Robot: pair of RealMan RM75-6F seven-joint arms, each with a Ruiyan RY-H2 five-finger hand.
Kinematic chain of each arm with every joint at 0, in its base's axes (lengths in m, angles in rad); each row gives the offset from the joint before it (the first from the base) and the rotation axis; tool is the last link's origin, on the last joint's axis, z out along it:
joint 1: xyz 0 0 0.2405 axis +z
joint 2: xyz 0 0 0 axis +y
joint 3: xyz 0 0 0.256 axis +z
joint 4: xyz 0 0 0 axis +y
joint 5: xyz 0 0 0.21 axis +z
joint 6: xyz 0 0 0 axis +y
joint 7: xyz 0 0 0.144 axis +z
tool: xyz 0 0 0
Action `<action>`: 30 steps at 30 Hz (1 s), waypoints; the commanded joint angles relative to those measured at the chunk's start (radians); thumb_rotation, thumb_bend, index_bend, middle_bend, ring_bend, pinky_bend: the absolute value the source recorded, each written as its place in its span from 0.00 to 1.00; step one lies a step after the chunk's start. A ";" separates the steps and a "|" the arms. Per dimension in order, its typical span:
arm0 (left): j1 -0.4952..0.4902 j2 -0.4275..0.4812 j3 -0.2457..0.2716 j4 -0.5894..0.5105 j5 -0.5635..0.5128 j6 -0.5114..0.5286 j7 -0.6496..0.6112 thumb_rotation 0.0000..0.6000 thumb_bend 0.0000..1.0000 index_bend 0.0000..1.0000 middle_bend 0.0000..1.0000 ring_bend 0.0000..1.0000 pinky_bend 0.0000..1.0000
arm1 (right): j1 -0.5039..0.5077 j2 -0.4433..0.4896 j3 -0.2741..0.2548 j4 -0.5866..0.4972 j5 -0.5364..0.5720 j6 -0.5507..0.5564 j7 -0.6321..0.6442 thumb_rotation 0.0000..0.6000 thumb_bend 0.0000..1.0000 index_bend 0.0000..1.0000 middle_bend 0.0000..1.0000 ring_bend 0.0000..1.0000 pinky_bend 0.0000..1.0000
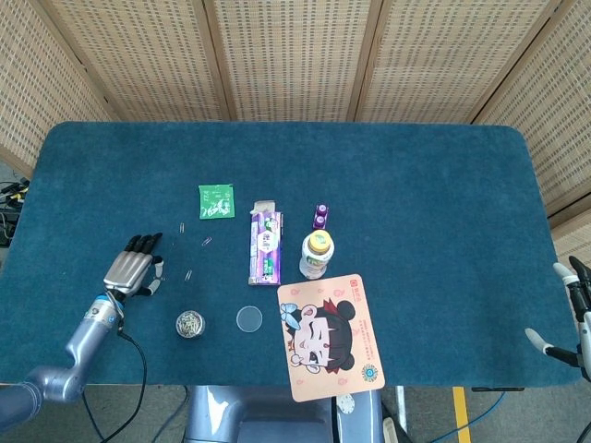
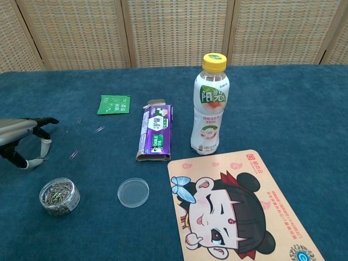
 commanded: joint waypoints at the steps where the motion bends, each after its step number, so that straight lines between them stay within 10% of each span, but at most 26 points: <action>1: 0.001 0.004 -0.001 -0.004 0.001 0.003 -0.001 1.00 0.42 0.74 0.00 0.00 0.00 | 0.000 0.000 0.000 0.000 0.000 0.001 0.002 1.00 0.00 0.07 0.00 0.00 0.00; 30: 0.030 0.197 0.064 -0.356 0.194 0.169 -0.016 1.00 0.43 0.74 0.00 0.00 0.00 | -0.002 0.003 -0.002 -0.003 -0.002 0.001 0.003 1.00 0.00 0.07 0.00 0.00 0.00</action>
